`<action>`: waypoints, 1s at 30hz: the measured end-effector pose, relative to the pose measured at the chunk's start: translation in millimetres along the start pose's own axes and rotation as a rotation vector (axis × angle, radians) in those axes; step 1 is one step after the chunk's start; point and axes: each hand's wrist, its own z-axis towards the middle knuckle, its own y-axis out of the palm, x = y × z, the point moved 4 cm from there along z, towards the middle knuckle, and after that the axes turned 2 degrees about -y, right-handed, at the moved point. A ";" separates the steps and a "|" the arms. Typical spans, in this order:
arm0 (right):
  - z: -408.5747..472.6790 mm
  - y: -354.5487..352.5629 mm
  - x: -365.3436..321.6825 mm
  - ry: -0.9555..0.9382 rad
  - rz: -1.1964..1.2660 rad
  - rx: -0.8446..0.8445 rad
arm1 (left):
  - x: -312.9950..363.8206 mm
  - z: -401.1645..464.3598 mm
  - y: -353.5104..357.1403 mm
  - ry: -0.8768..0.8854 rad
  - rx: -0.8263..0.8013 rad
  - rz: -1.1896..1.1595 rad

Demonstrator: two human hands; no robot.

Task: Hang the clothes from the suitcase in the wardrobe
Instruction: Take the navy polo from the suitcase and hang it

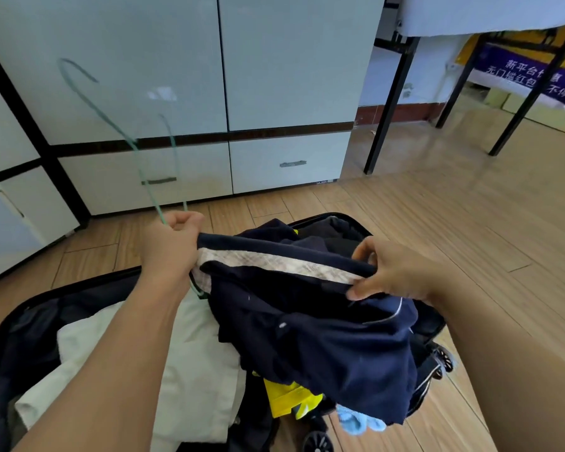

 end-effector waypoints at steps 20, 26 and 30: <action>-1.1 -25.2 -20.9 0.238 1.355 0.082 | 44.7 -80.5 57.8 0.238 -0.829 -0.060; -11.2 -31.8 -60.8 -0.051 1.181 -0.116 | 37.0 -83.7 84.0 0.432 -0.631 -0.135; -26.9 -38.9 -70.5 -0.080 1.134 -0.045 | 15.3 -75.7 90.5 0.444 -0.636 0.140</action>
